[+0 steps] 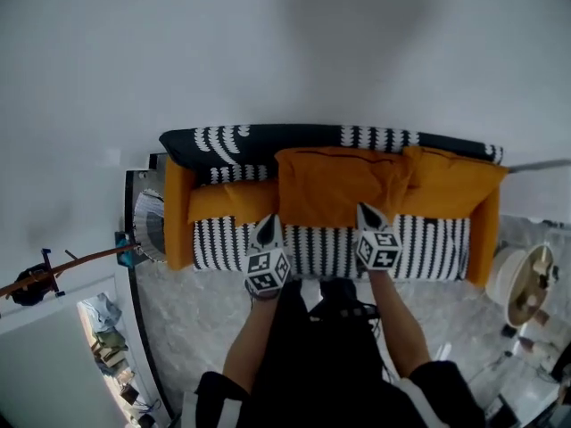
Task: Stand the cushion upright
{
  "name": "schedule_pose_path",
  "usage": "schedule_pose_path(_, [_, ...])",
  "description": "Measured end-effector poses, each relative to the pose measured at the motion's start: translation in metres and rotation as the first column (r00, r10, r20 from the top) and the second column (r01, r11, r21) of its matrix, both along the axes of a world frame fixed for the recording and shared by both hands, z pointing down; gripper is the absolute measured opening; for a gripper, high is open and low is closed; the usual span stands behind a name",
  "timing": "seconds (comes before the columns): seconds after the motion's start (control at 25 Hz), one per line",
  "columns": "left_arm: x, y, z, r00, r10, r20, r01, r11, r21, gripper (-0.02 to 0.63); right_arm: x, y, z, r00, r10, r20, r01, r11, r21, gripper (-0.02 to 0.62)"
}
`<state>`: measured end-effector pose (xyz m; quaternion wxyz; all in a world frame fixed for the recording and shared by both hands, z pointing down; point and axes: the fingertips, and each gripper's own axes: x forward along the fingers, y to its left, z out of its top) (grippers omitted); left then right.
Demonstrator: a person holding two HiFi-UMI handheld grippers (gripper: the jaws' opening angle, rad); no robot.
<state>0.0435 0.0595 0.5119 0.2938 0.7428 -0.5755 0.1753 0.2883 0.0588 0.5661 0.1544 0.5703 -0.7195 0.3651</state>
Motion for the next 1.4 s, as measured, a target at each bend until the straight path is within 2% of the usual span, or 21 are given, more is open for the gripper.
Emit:
schedule_pose_path(0.28, [-0.043,0.026,-0.014,0.999,-0.026,0.031,0.026,1.0,0.011,-0.002,-0.077,0.007,-0.023,0.993,-0.113,0.017,0.112,0.993,0.037,-0.005])
schedule_pose_path(0.52, [-0.097,0.022,-0.003,1.0,-0.016,0.012,0.016,1.0,0.001,-0.002,-0.127,0.007,-0.034,0.992,-0.127,-0.013,0.127,0.99,0.055,-0.005])
schedule_pose_path(0.68, [-0.135,0.006,0.007,0.999,0.046,-0.018,-0.046,0.999,-0.014,-0.002,-0.164,0.003,-0.031,0.995,-0.094,-0.042,0.096,0.994,0.052,-0.005])
schedule_pose_path(0.84, [-0.175,-0.001,0.018,0.99,0.14,-0.029,-0.142,0.989,-0.043,-0.002,-0.206,0.008,-0.033,0.999,-0.013,-0.042,0.014,0.999,0.03,-0.005])
schedule_pose_path(1.0, [-0.209,-0.019,0.027,0.981,0.188,-0.048,-0.19,0.98,-0.059,-0.002,-0.249,-0.003,-0.023,0.999,0.028,-0.036,-0.027,0.999,0.02,-0.005])
schedule_pose_path(1.2, [-0.235,-0.019,0.047,0.975,0.216,-0.049,-0.221,0.969,-0.112,-0.002,-0.296,-0.003,-0.012,0.998,-0.017,-0.055,0.016,1.0,-0.02,-0.005])
schedule_pose_path(1.4, [-0.23,-0.028,0.087,0.967,0.246,-0.07,-0.254,0.954,-0.157,-0.002,-0.316,-0.019,0.007,0.998,-0.053,-0.045,0.052,0.998,-0.022,-0.005])
